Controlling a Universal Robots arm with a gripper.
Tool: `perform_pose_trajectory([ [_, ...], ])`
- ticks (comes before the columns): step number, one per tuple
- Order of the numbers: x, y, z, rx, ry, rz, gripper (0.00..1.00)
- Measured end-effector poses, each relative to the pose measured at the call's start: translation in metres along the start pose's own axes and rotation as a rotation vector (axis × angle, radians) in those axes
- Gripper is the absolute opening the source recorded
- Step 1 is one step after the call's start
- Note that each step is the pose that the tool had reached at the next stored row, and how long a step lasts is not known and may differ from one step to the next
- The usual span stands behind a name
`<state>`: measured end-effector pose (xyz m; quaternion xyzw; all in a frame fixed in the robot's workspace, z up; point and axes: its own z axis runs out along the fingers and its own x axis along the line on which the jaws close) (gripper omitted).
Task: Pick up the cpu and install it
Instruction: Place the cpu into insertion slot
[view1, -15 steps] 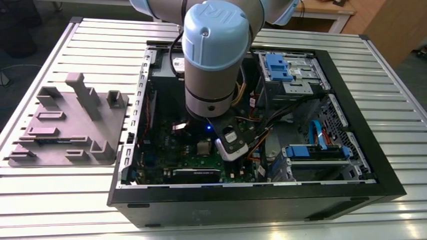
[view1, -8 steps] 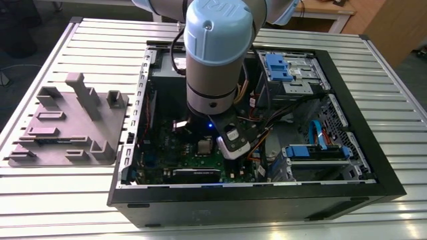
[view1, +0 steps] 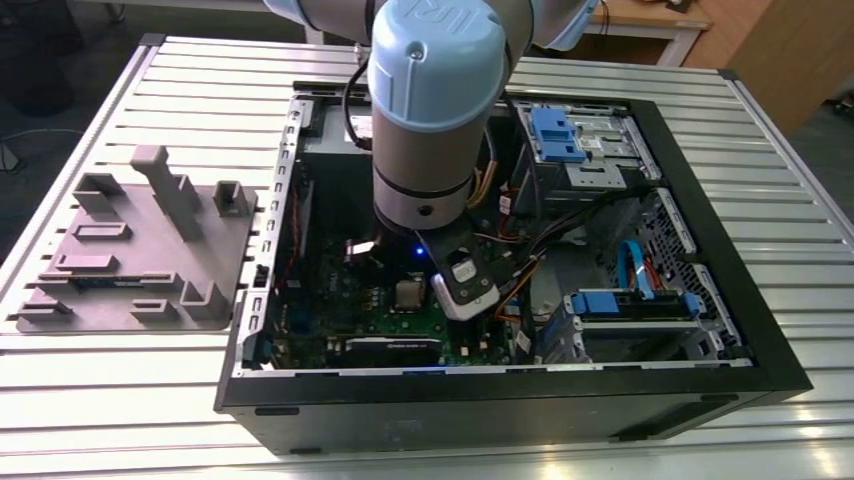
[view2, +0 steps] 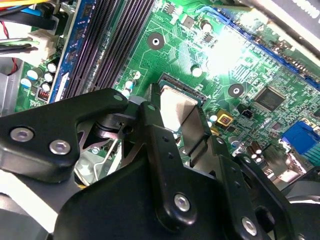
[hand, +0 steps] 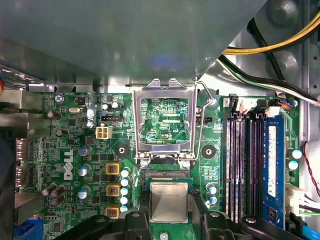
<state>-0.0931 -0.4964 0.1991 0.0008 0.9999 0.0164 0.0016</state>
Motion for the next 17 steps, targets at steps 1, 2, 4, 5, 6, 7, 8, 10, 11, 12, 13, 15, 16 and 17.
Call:
perform_pose_trajectory([
  [1,0.0002,0.0000,0.0001,-0.0001,-0.0001,0.000,0.42],
  [2,0.0006,0.0000,0.0002,-0.0001,-0.0001,0.000,0.42],
  [4,0.0014,0.0000,0.0007,-0.0001,0.0000,0.000,0.42],
  [5,0.0015,-0.0001,0.0009,0.0002,0.0001,0.000,0.42],
  [6,0.0015,-0.0001,0.0012,0.0002,0.0001,0.000,0.42],
  [7,0.0016,-0.0001,0.0013,0.0002,0.0000,0.004,0.42],
  [8,0.0016,0.0000,0.0015,0.0002,-0.0002,0.010,0.42],
  [10,0.0021,-0.0001,0.0019,0.0001,-0.0004,0.015,0.42],
  [11,0.0024,-0.0001,0.0023,-0.0001,-0.0005,0.016,0.42],
  [12,0.0027,-0.0001,0.0028,-0.0001,-0.0006,0.017,0.42],
  [13,0.0028,-0.0001,0.0033,-0.0001,-0.0006,0.018,0.42],
  [15,0.0029,-0.0002,0.0044,-0.0010,-0.0007,0.021,0.42],
  [16,0.0030,-0.0002,0.0049,-0.0019,-0.0007,0.023,0.42],
  [17,0.0030,-0.0002,0.0053,-0.0027,-0.0008,0.025,0.42],
])
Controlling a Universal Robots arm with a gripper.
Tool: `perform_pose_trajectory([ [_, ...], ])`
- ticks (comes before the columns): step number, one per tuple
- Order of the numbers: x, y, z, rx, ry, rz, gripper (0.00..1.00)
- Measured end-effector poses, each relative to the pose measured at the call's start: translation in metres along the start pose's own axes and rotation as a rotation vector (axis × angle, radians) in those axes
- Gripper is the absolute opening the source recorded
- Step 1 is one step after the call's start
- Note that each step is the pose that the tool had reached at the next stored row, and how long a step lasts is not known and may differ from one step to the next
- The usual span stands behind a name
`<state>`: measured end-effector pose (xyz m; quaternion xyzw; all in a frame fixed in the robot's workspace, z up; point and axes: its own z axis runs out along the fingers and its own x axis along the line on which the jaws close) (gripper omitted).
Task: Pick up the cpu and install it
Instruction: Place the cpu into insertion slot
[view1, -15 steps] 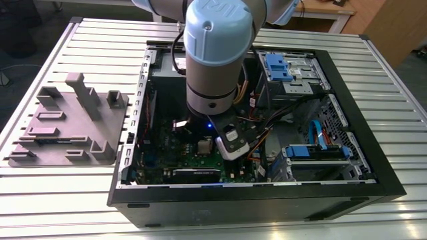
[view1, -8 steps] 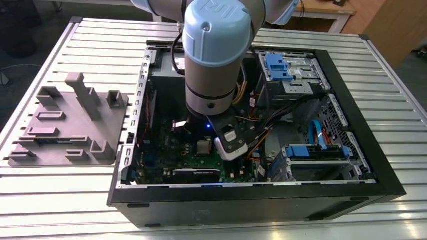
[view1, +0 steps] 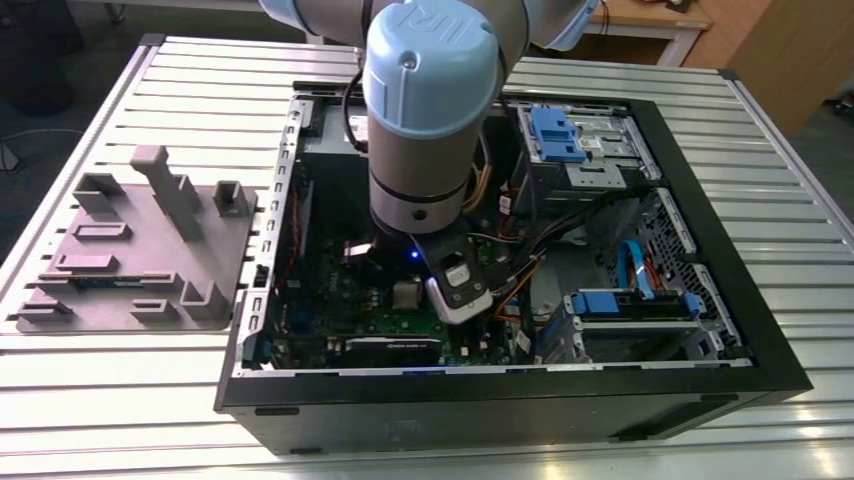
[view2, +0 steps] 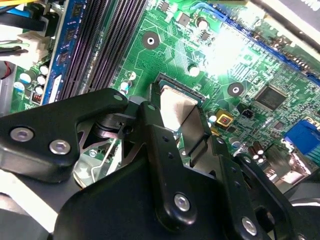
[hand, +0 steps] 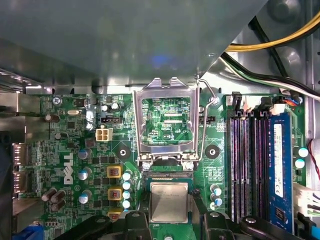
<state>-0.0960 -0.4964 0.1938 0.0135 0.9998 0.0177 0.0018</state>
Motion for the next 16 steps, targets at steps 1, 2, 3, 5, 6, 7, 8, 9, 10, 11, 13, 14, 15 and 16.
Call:
perform_pose_trajectory([
  [1,0.0000,0.0000,0.0005,-0.0007,-0.0001,0.003,0.42],
  [2,0.0000,0.0000,0.0010,-0.0015,-0.0002,0.006,0.42],
  [3,0.0000,0.0000,0.0014,-0.0022,-0.0003,0.009,0.42],
  [5,0.0000,0.0000,0.0017,-0.0028,-0.0002,0.012,0.42],
  [6,0.0000,0.0000,0.0018,-0.0031,-0.0003,0.013,0.42],
  [7,0.0000,0.0000,0.0019,-0.0034,-0.0003,0.013,0.42],
  [8,-0.0001,0.0000,0.0021,-0.0038,-0.0004,0.013,0.42],
  [9,0.0000,-0.0001,0.0023,-0.0039,-0.0004,0.013,0.42],
  [10,0.0000,-0.0001,0.0027,-0.0037,-0.0003,0.013,0.42],
  [11,0.0000,-0.0001,0.0029,-0.0037,-0.0002,0.013,0.42],
  [13,0.0000,-0.0001,0.0030,-0.0052,-0.0001,0.014,0.42],
  [14,0.0000,-0.0001,0.0033,-0.0056,-0.0002,0.014,0.42],
  [15,0.0000,-0.0002,0.0036,-0.0057,-0.0002,0.014,0.42],
  [16,0.0000,-0.0002,0.0040,-0.0054,0.0000,0.014,0.42],
])
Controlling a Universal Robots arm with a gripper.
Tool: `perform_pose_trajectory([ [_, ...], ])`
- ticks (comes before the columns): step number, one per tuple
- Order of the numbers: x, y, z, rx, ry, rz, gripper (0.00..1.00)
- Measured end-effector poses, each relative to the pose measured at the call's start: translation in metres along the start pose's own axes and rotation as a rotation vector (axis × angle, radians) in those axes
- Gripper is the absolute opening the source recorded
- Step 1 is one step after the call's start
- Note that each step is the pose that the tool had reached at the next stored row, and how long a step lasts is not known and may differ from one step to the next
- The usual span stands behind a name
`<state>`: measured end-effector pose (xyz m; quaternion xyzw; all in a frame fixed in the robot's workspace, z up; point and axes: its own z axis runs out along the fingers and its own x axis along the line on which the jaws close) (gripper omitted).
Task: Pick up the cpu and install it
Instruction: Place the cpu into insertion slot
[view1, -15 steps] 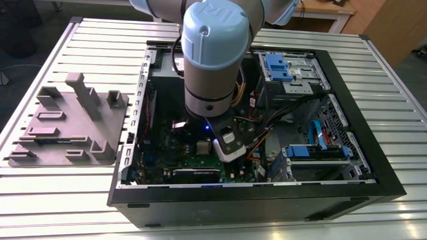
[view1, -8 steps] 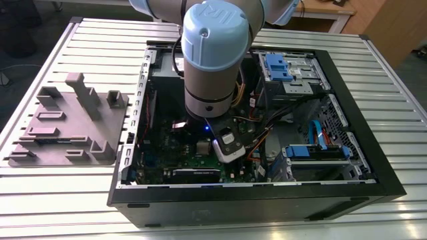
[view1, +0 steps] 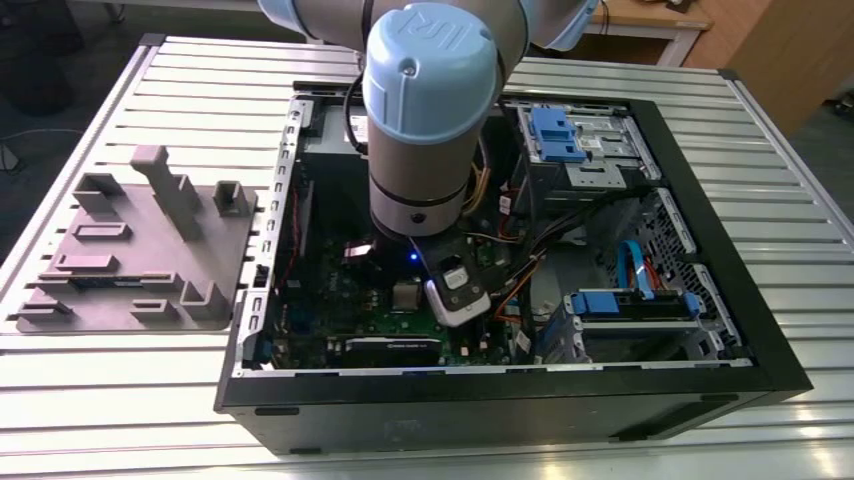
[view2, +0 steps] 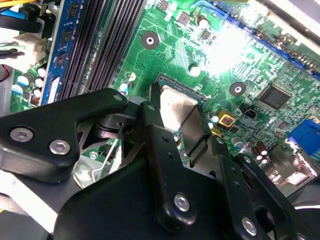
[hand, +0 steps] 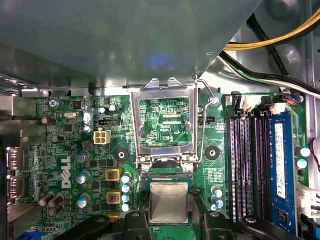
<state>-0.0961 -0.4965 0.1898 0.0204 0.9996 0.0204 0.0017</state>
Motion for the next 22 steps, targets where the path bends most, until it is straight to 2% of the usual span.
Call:
perform_pose_trajectory([
  [6,0.0000,0.0000,0.0024,-0.0004,-0.0002,0.000,0.42],
  [14,0.0000,0.0000,0.0027,-0.0005,-0.0003,0.000,0.42],
  [17,-0.0001,0.0000,0.0030,-0.0010,-0.0005,0.000,0.43],
  [18,-0.0001,0.0001,0.0030,-0.0011,-0.0004,0.000,0.49],
  [22,0.0001,0.0000,0.0028,-0.0007,-0.0002,0.000,0.49],
])
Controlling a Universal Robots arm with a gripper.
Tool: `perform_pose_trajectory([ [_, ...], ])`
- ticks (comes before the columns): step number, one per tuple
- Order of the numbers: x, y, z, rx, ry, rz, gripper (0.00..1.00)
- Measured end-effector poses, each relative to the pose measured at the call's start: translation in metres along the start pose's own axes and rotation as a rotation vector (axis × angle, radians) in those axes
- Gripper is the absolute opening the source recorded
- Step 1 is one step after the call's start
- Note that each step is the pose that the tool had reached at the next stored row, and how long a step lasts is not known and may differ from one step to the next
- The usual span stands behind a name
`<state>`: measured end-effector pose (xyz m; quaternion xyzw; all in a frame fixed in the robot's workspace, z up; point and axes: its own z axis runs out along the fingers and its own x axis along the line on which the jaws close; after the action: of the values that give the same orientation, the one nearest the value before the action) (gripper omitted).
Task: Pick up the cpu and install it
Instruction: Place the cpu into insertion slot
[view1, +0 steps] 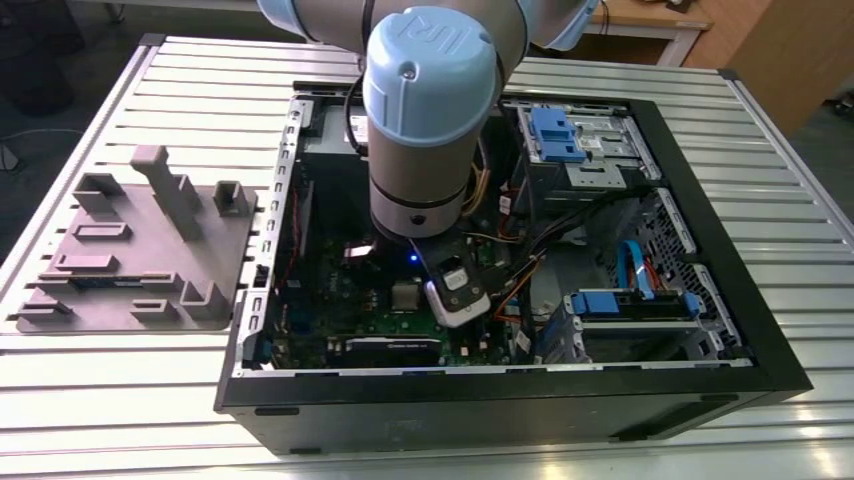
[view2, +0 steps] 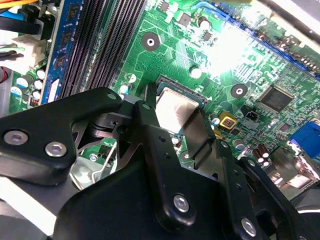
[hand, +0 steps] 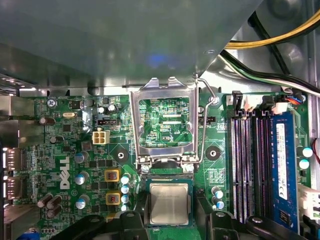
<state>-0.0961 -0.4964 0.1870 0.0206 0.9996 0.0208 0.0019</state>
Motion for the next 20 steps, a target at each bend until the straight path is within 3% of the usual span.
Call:
perform_pose_trajectory([
  [5,0.0000,0.0002,-0.0055,0.0001,0.0000,0.000,0.49],
  [20,0.0000,0.0003,-0.0089,0.0001,-0.0002,0.002,0.49],
])
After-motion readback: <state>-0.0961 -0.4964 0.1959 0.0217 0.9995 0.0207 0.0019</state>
